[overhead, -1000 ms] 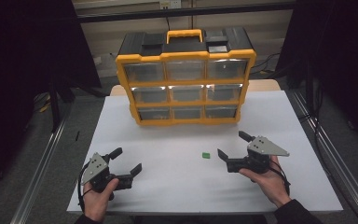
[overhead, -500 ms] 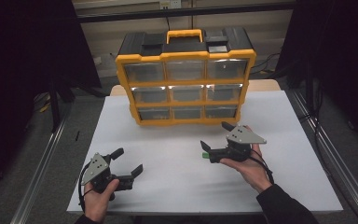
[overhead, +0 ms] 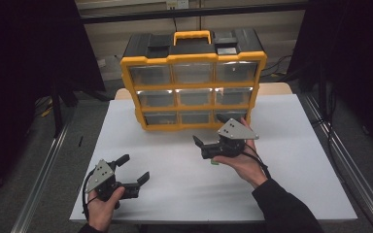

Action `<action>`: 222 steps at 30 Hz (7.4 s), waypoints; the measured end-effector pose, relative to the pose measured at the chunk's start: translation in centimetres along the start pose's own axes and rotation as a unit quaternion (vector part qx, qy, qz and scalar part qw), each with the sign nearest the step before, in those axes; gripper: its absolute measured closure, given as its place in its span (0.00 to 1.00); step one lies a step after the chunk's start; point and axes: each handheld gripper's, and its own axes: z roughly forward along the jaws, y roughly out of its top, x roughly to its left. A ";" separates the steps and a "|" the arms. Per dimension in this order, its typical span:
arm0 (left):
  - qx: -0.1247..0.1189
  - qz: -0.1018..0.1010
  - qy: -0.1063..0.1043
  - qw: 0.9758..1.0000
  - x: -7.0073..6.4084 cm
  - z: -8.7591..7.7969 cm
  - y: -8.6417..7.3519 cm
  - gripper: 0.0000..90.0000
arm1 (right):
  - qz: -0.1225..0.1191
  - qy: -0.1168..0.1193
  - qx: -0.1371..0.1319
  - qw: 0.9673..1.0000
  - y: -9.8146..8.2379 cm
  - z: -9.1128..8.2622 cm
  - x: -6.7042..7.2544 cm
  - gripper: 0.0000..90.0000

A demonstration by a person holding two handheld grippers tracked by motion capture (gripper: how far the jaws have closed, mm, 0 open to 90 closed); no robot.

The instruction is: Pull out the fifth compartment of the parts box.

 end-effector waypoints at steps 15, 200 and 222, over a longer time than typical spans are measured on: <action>0.001 -0.002 0.001 1.000 -0.1 0.0 0.0 0.05 | -0.076 -0.024 -0.027 0.996 2.6 2.4 0.8 0.02; 0.008 0.031 0.023 0.999 -0.1 -0.3 0.2 0.04 | -0.604 -0.208 0.039 0.768 1.5 4.5 3.8 0.88; 0.008 0.028 0.027 0.999 -0.2 -0.3 0.2 0.04 | -0.607 -0.203 0.032 0.768 1.2 3.3 4.8 0.88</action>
